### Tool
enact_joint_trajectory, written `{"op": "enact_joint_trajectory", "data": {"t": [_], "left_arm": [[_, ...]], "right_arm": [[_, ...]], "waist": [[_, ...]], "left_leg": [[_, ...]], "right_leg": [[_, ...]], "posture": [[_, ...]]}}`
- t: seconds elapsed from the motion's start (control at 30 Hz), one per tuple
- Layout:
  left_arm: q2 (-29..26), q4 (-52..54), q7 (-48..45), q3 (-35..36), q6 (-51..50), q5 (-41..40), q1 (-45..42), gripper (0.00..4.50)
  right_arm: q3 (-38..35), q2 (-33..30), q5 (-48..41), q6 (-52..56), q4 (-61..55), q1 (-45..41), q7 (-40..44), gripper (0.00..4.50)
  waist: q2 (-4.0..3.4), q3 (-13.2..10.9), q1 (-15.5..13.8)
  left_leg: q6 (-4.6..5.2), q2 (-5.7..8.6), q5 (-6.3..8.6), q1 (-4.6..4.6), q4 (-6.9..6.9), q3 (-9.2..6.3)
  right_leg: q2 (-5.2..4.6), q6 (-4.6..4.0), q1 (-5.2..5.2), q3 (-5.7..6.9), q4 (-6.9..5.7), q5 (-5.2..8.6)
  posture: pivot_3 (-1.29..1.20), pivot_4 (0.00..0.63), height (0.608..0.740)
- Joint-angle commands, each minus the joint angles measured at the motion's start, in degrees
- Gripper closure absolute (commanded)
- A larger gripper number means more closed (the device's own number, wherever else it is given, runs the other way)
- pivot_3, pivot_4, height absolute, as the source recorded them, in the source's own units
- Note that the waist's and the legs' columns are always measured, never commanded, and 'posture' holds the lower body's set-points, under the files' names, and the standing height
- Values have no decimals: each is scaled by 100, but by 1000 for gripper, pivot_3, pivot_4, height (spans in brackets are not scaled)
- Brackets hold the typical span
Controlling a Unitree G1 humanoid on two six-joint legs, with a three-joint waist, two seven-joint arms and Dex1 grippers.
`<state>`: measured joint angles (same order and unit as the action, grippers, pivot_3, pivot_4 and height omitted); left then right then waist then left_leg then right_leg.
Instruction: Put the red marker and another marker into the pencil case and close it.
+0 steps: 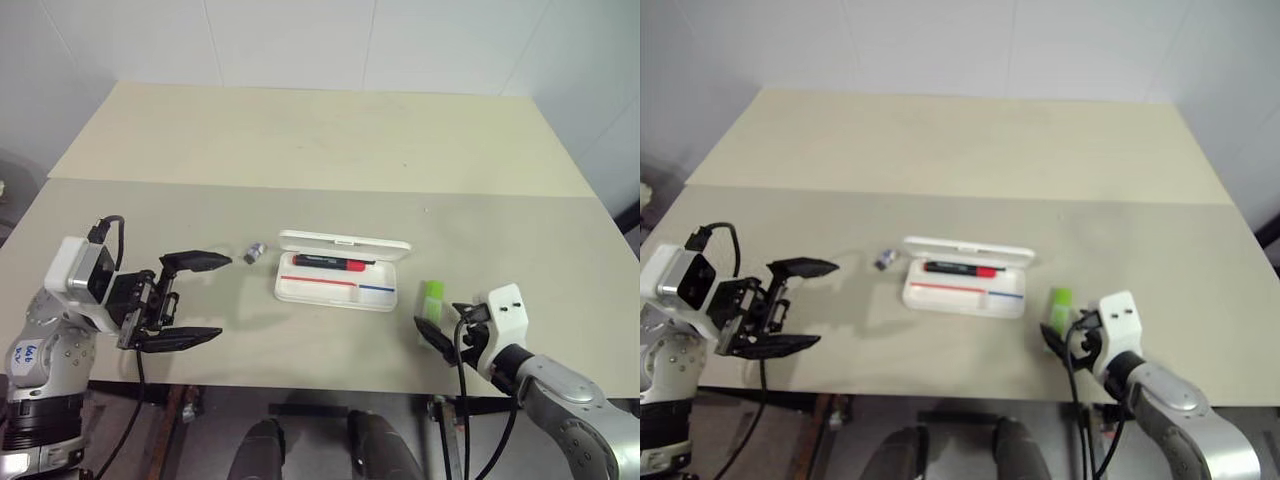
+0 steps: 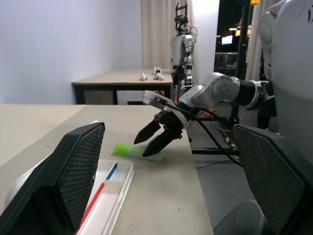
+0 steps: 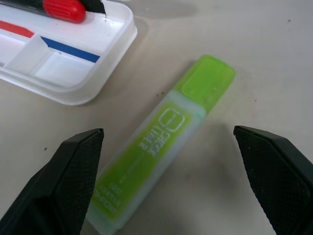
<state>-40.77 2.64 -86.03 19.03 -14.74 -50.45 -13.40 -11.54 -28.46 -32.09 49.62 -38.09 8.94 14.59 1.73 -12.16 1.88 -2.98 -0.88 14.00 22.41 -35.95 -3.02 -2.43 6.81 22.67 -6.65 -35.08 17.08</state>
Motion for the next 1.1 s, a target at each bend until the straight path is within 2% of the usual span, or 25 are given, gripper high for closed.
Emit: {"op": "enact_joint_trajectory", "data": {"t": [0.03, 0.23, 0.43, 0.53, 0.63, 0.73, 0.8, 0.97, 1.0, 1.1], "left_arm": [[-192, -419, -615, 188, 64, -172, -231, 37], [-494, -822, -647, 53, 264, -317, -261, 37], [-913, -985, -647, -240, 591, -415, -176, 37], [-1231, -1104, -647, -477, 787, -494, -143, 37], [-1306, -1204, -647, -557, 902, -581, -221, 37], [-1321, -1276, -647, -617, 1020, -593, -291, 0], [-1340, -1312, -647, -656, 1083, -583, -312, 0], [-1284, -1428, -647, -697, 1180, -540, -490, 0], [-1277, -1449, -647, -706, 1201, -538, -512, 0], [-1200, -1468, -647, -734, 1260, -497, -567, 0]], "right_arm": [[63, 37, 59, 75, -120, -77, -92, 0], [299, 53, 146, 523, 50, -326, -284, 0], [428, 41, 246, 1154, 486, -714, -427, 0], [400, 52, 227, 1396, 608, -792, -416, 0], [421, 52, 288, 1570, 795, -811, -426, 0], [376, 147, 332, 1804, 871, -823, -546, 650], [371, 179, 331, 1853, 895, -828, -546, 1340], [429, 185, 475, 1658, 960, -788, -509, 3195], [452, 180, 518, 1573, 995, -765, -481, 3416], [524, 95, 660, 1132, 1235, -650, -272, 3408]], "waist": [[1, 1, 1], [11, 6, 25], [64, 39, 111], [84, 54, 133], [104, 81, 137], [131, 106, 135], [158, 124, 135], [170, 135, 134], [170, 137, 133], [175, 141, 148]], "left_leg": [[0, -1, 0, -2, -2, 0], [0, -3, 0, -1, 3, 2], [-1, -10, 0, -10, 3, 3], [-6, -76, 4, -9, 6, 25], [-7, -108, 3, -8, 53, 54], [-6, -113, 3, -7, 74, 69], [-7, -117, 3, -6, 83, 69], [-15, -122, 8, -2, 101, 68], [-18, -123, 10, -2, 104, 68], [-19, -134, 10, -3, 112, 73]], "right_leg": [[0, -1, -2, 1, 0, 0], [-1, -4, 0, -1, 5, 2], [-10, -9, -10, -2, 9, 0], [-22, -41, -24, -2, 52, -19], [-22, -86, -25, 6, 113, -46], [-27, -89, -21, 5, 129, -46], [-30, -96, -20, 9, 134, -43], [-46, -102, -19, 18, 151, -40], [-49, -102, -19, 19, 153, -40], [-63, -105, -19, 24, 155, -38]], "posture": [[0, 150, 740], [0, 150, 740], [0, 150, 740], [0, 150, 740], [0, 150, 740], [0, 150, 740], [0, 150, 740], [0, 150, 740], [0, 150, 740], [0, 150, 740]]}}
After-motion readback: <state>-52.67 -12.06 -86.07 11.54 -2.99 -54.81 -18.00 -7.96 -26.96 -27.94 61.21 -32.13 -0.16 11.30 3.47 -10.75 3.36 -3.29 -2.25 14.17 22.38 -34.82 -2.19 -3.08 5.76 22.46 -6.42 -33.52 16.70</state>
